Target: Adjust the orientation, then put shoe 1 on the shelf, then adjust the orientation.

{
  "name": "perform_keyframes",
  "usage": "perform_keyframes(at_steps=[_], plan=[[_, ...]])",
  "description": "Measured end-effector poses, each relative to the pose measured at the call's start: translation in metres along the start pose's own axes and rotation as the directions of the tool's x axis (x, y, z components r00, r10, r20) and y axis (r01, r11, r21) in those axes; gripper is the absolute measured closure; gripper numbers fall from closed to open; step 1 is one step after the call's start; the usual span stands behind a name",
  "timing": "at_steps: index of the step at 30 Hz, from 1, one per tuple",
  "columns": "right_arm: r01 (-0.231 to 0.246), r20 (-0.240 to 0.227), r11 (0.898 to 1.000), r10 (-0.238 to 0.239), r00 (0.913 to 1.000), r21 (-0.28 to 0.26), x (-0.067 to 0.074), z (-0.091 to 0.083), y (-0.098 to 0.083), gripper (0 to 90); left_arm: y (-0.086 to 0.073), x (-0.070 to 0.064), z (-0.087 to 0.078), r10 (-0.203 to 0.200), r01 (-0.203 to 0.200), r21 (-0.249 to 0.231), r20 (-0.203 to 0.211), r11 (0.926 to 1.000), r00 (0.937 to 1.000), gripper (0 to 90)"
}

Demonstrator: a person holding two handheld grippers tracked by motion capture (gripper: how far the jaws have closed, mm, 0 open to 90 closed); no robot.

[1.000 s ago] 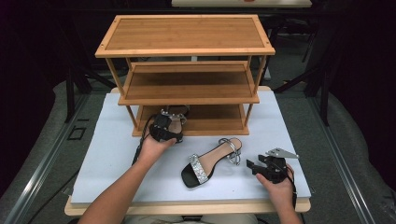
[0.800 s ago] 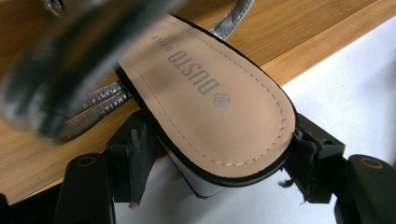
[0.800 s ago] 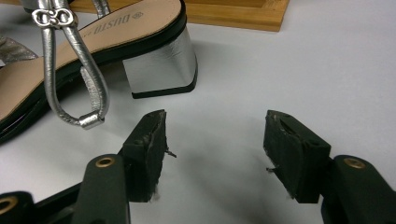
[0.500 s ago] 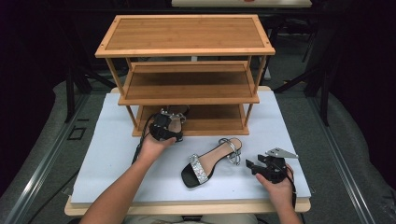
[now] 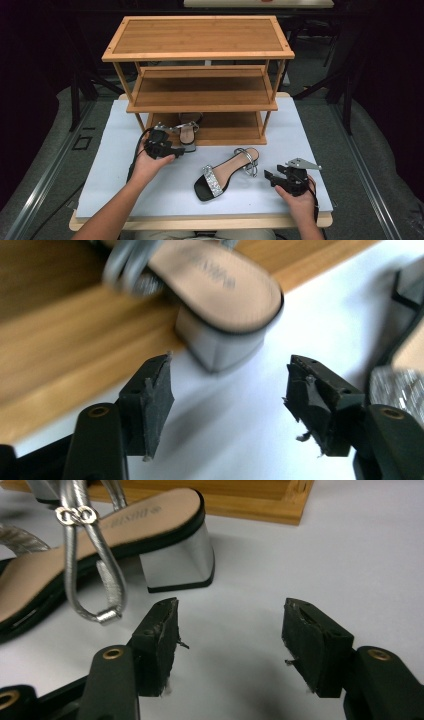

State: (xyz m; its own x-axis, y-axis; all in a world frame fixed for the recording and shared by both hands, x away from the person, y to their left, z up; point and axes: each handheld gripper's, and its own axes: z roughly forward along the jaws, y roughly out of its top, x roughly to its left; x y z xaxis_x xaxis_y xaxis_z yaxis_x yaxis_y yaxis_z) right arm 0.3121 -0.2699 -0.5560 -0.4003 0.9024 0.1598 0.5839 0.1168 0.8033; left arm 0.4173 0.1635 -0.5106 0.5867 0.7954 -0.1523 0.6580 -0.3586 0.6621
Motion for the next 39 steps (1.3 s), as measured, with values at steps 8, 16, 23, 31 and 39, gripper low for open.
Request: perform_keyframes(at_steps=[8, 16, 23, 31, 39], plan=[[0.035, -0.034, 0.999, -0.036, 0.9988, -0.022, 0.007, -0.005, 0.013, 42.7, -0.046, 0.014, -0.030, -0.012, 0.012, -0.020, -0.023, 0.9997, 0.9997, 38.0], [0.081, -0.070, 0.996, -0.083, 0.9941, -0.041, 0.016, -0.012, 0.050, 48.0, -0.084, 0.027, -0.048, -0.045, 0.043, -0.045, -0.038, 0.9980, 0.9983, 38.0], [0.093, -0.146, 0.995, -0.096, 0.9847, -0.023, 0.027, -0.007, 0.076, 47.6, -0.092, 0.033, -0.053, -0.054, 0.051, -0.052, -0.042, 0.9973, 0.9977, 38.0], [0.150, -0.142, 0.987, -0.141, 0.9798, 0.058, 0.046, 0.029, 0.090, 53.6, -0.094, 0.030, -0.050, -0.049, 0.047, -0.053, -0.037, 0.9975, 0.9981, 37.9], [0.191, -0.168, 0.976, -0.171, 0.9707, 0.106, 0.052, 0.045, 0.091, 81.9, -0.095, 0.031, -0.049, -0.052, 0.051, -0.052, -0.035, 0.9974, 0.9980, 37.9]])
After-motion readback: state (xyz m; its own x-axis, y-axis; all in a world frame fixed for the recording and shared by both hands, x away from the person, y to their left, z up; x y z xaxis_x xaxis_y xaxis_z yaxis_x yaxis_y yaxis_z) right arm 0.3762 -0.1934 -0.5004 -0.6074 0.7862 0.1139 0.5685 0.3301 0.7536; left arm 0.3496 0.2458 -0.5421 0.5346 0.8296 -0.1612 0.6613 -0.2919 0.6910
